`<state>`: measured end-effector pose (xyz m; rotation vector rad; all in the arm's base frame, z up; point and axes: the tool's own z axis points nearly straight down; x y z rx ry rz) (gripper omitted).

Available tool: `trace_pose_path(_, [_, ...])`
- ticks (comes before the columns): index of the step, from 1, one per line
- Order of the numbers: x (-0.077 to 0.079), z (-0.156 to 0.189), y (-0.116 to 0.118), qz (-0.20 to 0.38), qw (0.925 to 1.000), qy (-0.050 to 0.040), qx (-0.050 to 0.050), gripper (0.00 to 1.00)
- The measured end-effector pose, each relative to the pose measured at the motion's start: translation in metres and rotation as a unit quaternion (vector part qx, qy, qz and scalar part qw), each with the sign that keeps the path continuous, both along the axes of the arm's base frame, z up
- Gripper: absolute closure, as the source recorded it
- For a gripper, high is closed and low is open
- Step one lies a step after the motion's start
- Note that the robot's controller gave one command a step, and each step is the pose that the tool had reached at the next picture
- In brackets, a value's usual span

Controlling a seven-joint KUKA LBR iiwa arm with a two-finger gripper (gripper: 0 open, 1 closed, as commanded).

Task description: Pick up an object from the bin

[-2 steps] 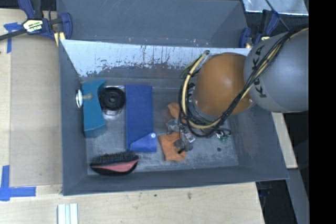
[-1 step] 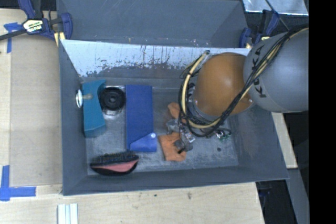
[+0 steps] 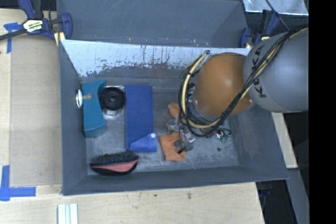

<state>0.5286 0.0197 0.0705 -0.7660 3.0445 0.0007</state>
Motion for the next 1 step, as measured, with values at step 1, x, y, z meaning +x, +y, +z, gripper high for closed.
trace_pose_path(1, [0.0010, 0.1007, 0.0099, -0.005, 1.0000, -0.0002, 0.000, 1.00])
